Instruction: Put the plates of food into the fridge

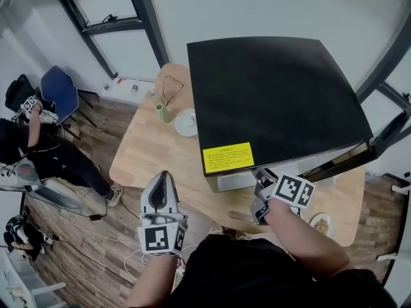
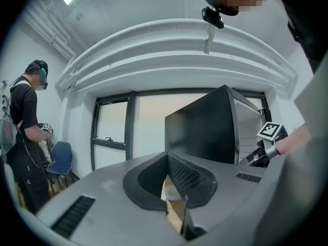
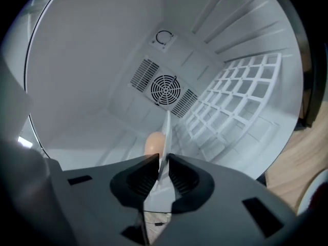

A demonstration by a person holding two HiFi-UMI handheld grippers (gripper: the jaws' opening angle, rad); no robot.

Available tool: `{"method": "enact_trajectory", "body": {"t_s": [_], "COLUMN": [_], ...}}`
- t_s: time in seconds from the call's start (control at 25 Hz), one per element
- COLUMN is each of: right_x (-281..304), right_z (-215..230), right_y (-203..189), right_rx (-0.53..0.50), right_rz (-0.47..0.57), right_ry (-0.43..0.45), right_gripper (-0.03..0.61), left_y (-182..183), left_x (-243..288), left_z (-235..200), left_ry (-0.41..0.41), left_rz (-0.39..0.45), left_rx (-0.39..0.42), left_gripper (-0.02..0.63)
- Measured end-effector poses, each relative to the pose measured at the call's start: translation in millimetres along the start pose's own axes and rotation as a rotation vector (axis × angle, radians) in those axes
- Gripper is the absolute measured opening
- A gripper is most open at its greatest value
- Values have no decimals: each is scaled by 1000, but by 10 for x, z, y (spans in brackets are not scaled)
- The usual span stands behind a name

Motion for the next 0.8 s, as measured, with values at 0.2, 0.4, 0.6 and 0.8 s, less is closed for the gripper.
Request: {"method": "enact_trajectory", "body": {"t_s": [0.2,0.4,0.6,0.8], "right_x": [62,53,90,63], "right_z": [-43,-38,3,72], "right_y": [5,49,-5,72], "right_rx": [-229,-405,-567,-668], "right_rz": [-88,-131,-271,-305], "right_ry": [-127,-246,-230,-262], "right_gripper": [116,219,266,288], "left_y": [36,34,46,56], "left_x": [4,-26,-114,-217], "left_z": [-32,-41,45,130], "left_ry": [6,16,35,54], "left_rz": [0,10,15,12], "left_rx": [-1,-5,-10,0], "left_gripper": [5,5,4,5]}}
Point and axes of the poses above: the fingertips, and each gripper's own axes: x forward along the fingers, z to its right, y out of its top, the point moved 7 cm from there along -x, backward along the fingers, and after that the axes turned 7 degrees about y, right-handed, at the moved point
